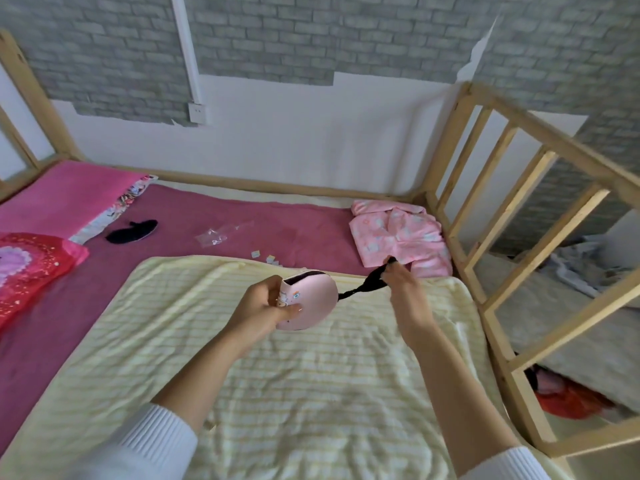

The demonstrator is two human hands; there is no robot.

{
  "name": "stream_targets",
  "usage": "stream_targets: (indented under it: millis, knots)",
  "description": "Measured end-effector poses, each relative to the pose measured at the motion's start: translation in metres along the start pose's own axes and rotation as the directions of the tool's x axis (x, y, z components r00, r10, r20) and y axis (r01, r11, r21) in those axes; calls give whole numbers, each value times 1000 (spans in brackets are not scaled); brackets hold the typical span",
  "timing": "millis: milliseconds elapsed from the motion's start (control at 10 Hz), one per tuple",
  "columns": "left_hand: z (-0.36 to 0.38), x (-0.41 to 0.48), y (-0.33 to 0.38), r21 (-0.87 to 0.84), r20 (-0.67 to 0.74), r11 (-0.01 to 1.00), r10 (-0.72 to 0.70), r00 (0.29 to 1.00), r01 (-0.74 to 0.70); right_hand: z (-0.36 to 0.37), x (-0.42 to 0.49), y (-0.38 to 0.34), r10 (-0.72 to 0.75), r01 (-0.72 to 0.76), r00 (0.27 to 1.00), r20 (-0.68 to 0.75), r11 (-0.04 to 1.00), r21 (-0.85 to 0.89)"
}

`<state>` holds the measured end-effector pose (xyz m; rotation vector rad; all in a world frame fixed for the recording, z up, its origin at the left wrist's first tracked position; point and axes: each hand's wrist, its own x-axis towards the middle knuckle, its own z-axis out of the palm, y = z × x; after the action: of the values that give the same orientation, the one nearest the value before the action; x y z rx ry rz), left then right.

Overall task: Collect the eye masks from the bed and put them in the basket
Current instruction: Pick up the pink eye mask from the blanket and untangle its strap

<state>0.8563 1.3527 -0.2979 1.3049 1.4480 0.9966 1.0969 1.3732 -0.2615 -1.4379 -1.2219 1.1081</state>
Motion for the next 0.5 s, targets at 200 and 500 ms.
stream_targets:
  millis: [200,500]
  knots:
    - [-17,9,6,-17,-46,996,83,995,-84,-9,-5,8,284,166,862,419,623,-764]
    - [-6,-1,4,-183,28,982,-40,999,44,8,-5,-13,-196,122,953,231,946,300]
